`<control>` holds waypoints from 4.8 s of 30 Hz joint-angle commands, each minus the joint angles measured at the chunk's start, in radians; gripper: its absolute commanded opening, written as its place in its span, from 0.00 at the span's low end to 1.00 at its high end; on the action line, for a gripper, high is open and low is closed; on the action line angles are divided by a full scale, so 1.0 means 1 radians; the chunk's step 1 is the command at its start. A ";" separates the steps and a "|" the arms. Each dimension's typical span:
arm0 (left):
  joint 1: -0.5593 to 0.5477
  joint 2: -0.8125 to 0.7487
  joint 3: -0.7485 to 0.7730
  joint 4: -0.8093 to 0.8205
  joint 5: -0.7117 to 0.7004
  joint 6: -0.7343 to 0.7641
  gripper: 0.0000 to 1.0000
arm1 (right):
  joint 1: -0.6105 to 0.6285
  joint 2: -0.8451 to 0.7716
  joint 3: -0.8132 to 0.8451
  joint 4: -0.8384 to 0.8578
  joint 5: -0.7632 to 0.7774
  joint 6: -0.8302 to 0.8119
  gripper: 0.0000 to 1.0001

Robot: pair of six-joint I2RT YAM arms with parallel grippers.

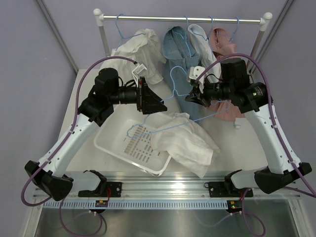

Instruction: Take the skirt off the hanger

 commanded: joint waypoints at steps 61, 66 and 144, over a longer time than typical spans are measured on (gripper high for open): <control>0.194 0.287 0.658 -0.420 -0.824 0.381 0.00 | -0.476 -0.179 -0.065 0.213 -0.293 0.394 0.73; 0.194 0.335 0.683 -0.304 -0.805 0.344 0.00 | -0.479 -0.205 -0.112 0.212 -0.285 0.387 0.73; -0.156 0.129 -0.309 0.127 -0.385 0.083 0.91 | -0.501 -0.235 -0.550 -0.118 -0.463 -0.034 0.75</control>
